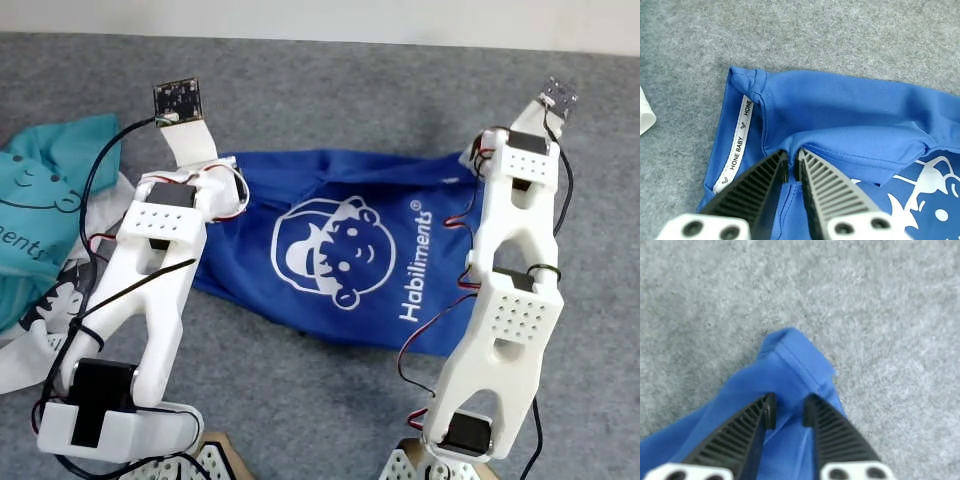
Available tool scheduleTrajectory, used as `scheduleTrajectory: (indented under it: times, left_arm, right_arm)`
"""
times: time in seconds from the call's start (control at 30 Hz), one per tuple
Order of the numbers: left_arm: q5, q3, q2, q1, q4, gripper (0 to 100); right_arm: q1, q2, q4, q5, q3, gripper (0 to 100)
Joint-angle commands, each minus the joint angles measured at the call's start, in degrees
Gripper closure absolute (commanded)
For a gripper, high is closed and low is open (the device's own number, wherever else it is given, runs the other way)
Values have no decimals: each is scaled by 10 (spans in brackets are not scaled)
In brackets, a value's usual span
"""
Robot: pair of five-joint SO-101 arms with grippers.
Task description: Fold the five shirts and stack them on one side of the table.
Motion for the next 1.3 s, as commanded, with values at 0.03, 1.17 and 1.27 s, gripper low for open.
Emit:
scheduleTrajectory:
  times: [0.03,1.17,1.27]
  left_arm:
    - [3,-8,-4,-7,-11,952]
    - [1,-437,-4,15,273,954]
    - [1,-527,-4,14,354,954]
  right_arm:
    - [4,-8,-12,-6,-30,929]
    - [25,-14,267,56,-567,991]
    - [24,-14,333,57,-680,992]
